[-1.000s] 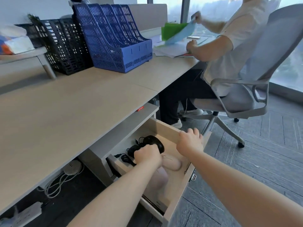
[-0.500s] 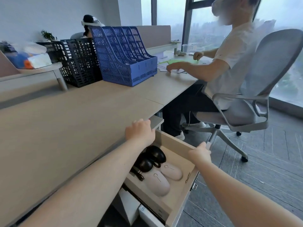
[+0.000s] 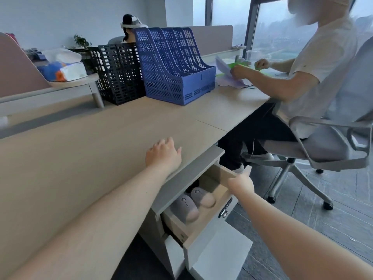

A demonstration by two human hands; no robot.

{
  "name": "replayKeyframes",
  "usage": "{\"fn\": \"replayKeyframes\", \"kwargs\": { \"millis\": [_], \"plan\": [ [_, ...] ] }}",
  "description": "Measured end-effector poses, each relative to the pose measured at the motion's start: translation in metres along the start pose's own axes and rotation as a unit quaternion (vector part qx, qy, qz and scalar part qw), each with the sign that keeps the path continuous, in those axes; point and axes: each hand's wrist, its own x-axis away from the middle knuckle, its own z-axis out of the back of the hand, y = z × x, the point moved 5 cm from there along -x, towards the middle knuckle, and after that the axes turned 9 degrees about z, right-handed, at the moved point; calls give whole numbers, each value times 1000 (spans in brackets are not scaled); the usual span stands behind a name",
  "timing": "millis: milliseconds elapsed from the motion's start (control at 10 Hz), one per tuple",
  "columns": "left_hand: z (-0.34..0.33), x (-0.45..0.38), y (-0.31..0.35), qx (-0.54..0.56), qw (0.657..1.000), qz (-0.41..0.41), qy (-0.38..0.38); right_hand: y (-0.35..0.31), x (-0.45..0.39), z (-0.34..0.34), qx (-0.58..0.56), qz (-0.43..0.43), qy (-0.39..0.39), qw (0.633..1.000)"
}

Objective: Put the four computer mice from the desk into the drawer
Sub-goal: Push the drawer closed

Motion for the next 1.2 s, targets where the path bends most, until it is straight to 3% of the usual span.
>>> {"fn": "replayKeyframes", "kwargs": {
  "millis": [200,300,400,500,800,1200],
  "plan": [
    [-15,-25,-23,1,1000,8,-23,-35,17,-29,68,100,-10,993],
    [-23,-35,-34,-4,999,17,-37,-36,15,-51,145,88,-61,984],
    [-28,-43,-44,7,1000,18,-23,-34,9,-63,3,91,-55,994],
    [-30,-47,-47,4,1000,18,-18,-36,6,-78,-16,96,-71,993],
    [-32,-49,-46,-7,999,20,-28,-35,0,-87,-11,117,-40,992],
    [-31,-50,-45,9,1000,16,-16,-25,-9,-78,84,141,-82,983]
  ]
}}
